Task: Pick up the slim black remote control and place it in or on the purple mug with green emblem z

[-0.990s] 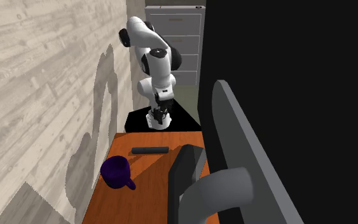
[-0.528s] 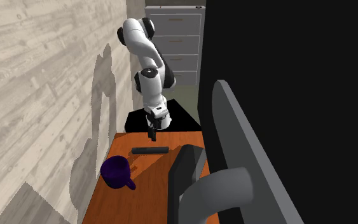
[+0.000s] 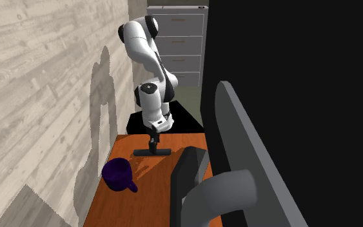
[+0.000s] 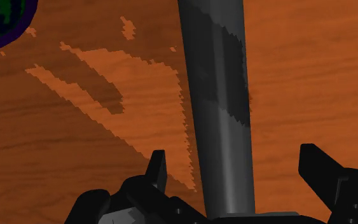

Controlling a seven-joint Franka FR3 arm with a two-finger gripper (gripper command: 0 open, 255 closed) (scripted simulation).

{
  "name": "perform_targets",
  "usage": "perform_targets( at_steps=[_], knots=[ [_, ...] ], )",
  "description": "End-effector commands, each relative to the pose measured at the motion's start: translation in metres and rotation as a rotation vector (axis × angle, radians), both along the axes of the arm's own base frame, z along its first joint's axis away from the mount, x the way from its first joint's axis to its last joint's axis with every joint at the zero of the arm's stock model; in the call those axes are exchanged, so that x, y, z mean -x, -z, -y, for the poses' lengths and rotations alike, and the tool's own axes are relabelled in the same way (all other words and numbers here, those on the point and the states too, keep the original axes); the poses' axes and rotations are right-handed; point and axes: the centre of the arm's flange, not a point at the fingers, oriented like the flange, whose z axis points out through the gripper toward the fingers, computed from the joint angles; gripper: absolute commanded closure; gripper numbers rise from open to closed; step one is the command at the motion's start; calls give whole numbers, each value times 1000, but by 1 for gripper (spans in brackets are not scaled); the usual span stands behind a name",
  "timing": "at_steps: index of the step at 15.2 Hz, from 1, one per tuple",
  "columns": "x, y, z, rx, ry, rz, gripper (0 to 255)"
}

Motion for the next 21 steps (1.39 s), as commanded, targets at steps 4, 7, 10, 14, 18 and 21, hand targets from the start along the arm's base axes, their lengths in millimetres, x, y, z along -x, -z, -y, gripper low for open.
perform_targets(
  at_steps=[4, 7, 10, 14, 18, 21],
  knots=[
    [-2, 19, 1, 1, -1, 1, 0],
    [-2, 19, 1, 1, -1, 1, 0],
    [-2, 19, 1, 1, -1, 1, 0],
    [-2, 19, 1, 1, -1, 1, 255],
    [-2, 19, 1, 1, -1, 1, 255],
    [-2, 14, 1, 1, -1, 1, 255]
  ],
)
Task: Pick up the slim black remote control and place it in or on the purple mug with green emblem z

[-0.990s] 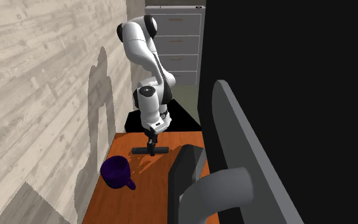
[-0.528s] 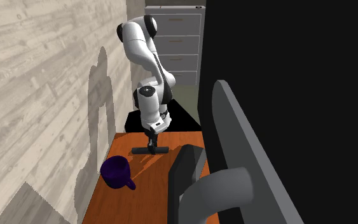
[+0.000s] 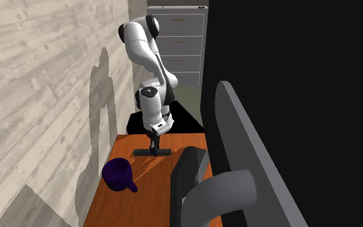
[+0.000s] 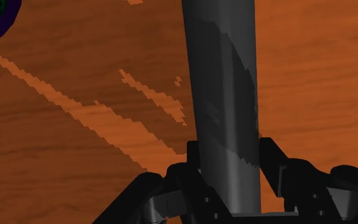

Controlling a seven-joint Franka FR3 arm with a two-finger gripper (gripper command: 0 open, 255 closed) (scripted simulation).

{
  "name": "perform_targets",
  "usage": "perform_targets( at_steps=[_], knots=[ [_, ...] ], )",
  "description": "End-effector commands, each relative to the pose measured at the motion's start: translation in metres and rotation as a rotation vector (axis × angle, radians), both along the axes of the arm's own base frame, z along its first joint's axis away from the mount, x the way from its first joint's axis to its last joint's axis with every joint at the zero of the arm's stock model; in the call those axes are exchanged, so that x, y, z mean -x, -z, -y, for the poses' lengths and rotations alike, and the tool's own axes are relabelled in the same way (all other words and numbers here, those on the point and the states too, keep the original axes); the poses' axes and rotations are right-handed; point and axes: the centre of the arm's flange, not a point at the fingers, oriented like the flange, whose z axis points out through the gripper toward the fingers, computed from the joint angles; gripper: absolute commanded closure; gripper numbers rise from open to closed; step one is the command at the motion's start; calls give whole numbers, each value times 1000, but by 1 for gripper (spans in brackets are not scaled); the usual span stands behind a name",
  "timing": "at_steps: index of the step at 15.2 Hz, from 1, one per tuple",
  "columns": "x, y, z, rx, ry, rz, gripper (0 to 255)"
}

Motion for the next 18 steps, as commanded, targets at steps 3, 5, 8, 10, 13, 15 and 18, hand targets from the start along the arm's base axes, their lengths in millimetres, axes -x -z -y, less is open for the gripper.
perform_targets(
  at_steps=[3, 5, 8, 10, 13, 15, 18],
  knots=[
    [0, -18, 0, 1, 0, 1, 255],
    [0, -29, 0, 1, 0, 1, 255],
    [0, -45, 0, 1, 0, 1, 255],
    [0, -55, 0, 1, 0, 1, 255],
    [0, -71, 0, 1, 0, 1, 255],
    [0, -82, 0, 1, 0, 1, 255],
    [0, -97, 0, 1, 0, 1, 255]
  ],
)
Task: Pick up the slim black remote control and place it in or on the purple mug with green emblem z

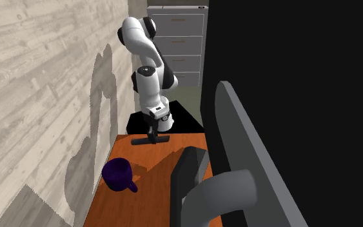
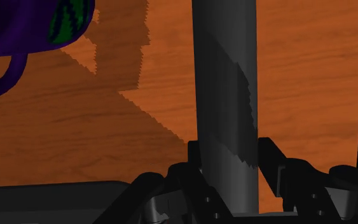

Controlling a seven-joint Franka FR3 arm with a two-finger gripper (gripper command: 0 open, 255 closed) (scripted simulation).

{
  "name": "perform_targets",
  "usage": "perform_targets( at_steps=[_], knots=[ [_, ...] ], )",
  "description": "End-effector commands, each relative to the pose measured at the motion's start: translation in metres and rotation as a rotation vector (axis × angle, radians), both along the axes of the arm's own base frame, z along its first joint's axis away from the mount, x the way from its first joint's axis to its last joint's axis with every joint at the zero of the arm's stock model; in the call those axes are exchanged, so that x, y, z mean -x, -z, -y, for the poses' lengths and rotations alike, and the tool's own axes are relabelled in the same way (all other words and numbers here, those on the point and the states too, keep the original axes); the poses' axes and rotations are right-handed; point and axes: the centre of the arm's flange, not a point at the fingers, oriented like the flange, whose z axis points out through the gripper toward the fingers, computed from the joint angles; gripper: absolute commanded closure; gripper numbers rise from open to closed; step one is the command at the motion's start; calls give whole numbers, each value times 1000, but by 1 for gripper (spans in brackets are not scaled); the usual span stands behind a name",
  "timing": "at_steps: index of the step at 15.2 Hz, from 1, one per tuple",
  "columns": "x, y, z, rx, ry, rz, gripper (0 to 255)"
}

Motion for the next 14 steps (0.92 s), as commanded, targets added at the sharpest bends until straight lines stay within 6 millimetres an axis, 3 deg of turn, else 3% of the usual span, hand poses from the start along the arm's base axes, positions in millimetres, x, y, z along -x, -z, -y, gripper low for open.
perform_targets(
  at_steps=[1, 14],
  knots=[
    [-1, -11, 0, 0, 0, 0, 255],
    [-1, -79, 0, 0, 0, 0, 255]
  ],
)
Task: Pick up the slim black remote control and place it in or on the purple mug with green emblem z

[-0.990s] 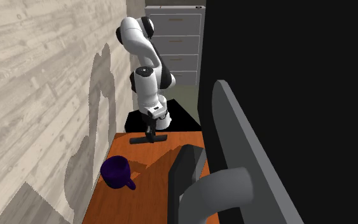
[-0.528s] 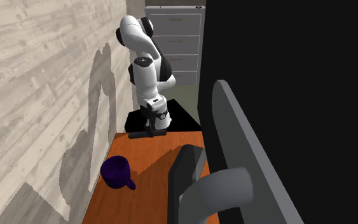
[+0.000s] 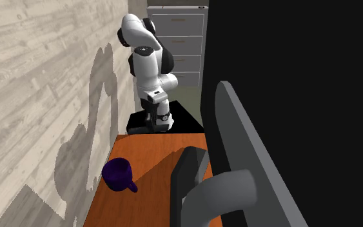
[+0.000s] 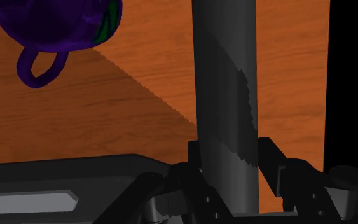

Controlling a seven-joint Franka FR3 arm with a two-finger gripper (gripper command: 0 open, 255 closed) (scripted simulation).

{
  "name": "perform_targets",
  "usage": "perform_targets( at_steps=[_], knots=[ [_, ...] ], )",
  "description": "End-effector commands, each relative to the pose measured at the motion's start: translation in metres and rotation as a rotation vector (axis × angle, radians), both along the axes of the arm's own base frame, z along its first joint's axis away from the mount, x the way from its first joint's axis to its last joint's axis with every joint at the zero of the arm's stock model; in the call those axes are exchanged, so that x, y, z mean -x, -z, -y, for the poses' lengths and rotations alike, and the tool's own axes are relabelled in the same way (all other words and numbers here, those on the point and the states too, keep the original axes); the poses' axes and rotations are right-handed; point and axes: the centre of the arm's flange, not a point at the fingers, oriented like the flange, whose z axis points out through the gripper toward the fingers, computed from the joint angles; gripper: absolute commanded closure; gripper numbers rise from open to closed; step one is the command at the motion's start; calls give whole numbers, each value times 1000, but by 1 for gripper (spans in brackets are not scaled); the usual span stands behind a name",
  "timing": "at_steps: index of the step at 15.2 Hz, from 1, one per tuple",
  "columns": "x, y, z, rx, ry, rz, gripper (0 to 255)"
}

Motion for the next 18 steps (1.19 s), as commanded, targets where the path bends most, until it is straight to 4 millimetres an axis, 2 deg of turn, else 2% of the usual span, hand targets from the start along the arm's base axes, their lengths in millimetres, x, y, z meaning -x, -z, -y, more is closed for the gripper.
perform_targets(
  at_steps=[1, 15, 18],
  knots=[
    [-8, -4, 11, 0, 0, 0, 255],
    [-107, 5, 167, 0, 0, 0, 255],
    [-111, 15, 173, 0, 0, 0, 255]
  ],
)
